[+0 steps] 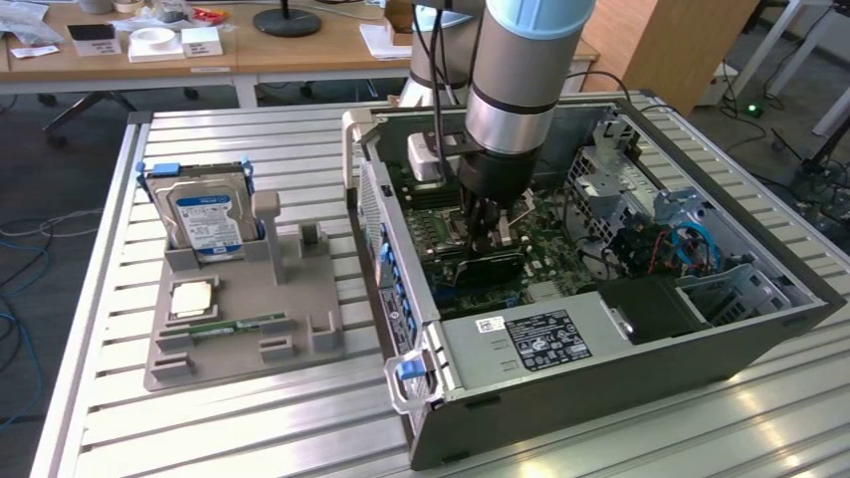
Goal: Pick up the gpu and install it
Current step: 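Insert the gpu into the slot, then press down on the gpu until it lock into place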
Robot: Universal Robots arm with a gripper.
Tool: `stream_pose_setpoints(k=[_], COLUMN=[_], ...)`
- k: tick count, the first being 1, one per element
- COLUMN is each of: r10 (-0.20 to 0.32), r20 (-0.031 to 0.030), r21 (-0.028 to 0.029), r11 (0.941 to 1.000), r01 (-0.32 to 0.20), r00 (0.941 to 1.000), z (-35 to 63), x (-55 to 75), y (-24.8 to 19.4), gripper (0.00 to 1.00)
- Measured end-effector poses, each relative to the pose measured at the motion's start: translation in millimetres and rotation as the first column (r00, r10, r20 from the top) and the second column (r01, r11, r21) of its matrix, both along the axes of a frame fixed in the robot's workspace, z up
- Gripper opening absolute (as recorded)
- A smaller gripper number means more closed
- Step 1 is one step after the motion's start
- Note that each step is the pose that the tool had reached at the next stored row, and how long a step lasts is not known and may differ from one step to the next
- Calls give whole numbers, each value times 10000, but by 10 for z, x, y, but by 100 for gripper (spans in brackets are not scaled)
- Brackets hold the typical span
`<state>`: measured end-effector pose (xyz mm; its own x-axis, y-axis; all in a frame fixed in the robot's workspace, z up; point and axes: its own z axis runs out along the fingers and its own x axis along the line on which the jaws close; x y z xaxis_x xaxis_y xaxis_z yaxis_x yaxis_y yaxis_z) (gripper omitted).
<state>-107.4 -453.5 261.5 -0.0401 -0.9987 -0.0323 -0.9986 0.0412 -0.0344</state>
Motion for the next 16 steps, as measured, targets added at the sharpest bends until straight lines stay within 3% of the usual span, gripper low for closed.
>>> stream_pose_setpoints(k=[12, 16], r10=[0, -2], r20=[1, 1], r21=[5, 3], r11=[10000, 10000], r01=[0, 2], r00=[10000, 10000], z=[5, 87], x=[-5, -5], y=[0, 0], gripper=[11, 11])
